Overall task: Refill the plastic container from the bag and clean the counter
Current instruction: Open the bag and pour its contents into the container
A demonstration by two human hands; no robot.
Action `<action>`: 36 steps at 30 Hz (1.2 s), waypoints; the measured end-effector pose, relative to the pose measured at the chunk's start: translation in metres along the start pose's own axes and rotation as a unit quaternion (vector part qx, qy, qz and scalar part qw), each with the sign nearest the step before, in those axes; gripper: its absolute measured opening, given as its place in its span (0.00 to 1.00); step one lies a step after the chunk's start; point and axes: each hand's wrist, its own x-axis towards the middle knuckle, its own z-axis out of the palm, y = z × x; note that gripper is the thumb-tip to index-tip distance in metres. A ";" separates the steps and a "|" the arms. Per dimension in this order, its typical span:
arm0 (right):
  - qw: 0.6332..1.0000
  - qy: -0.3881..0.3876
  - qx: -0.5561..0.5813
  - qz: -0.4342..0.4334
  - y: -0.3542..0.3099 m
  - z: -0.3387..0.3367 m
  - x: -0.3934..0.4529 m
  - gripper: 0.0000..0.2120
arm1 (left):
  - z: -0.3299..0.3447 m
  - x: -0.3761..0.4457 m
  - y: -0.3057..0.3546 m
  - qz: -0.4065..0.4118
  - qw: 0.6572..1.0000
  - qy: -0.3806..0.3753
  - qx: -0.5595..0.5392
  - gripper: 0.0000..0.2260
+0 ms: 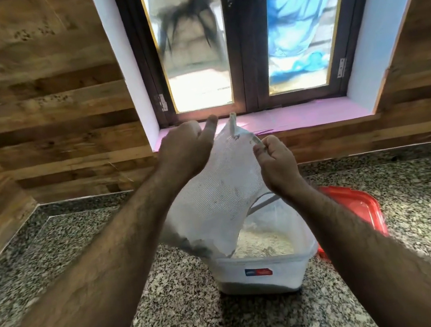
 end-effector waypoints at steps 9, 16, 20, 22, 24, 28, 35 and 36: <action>0.993 0.004 0.107 0.050 0.029 0.004 -0.010 0.15 | 0.030 -0.070 -0.111 -0.126 0.979 0.091 -0.133 0.26; 0.978 -0.010 0.183 0.094 0.042 0.017 -0.017 0.12 | 0.061 -0.089 -0.142 -0.186 0.972 0.090 -0.115 0.26; 0.974 -0.002 0.200 0.109 0.050 0.020 -0.020 0.12 | 0.070 -0.101 -0.154 -0.246 0.946 0.121 -0.174 0.32; 0.973 0.007 0.199 0.118 0.055 0.019 -0.019 0.13 | 0.076 -0.109 -0.162 -0.290 0.916 0.151 -0.234 0.34; 0.972 0.011 0.195 0.133 0.061 0.017 -0.018 0.13 | 0.083 -0.119 -0.165 -0.308 0.886 0.172 -0.300 0.34; 0.967 0.023 0.202 0.154 0.074 0.015 -0.018 0.13 | 0.098 -0.132 -0.155 -0.274 0.868 0.189 -0.368 0.29; 0.946 0.035 0.250 0.202 0.077 0.002 -0.012 0.17 | 0.093 -0.110 -0.142 -0.242 0.869 0.235 -0.362 0.25; 0.945 0.034 0.253 0.206 0.080 0.001 -0.011 0.21 | 0.088 -0.106 -0.140 -0.226 0.873 0.232 -0.365 0.25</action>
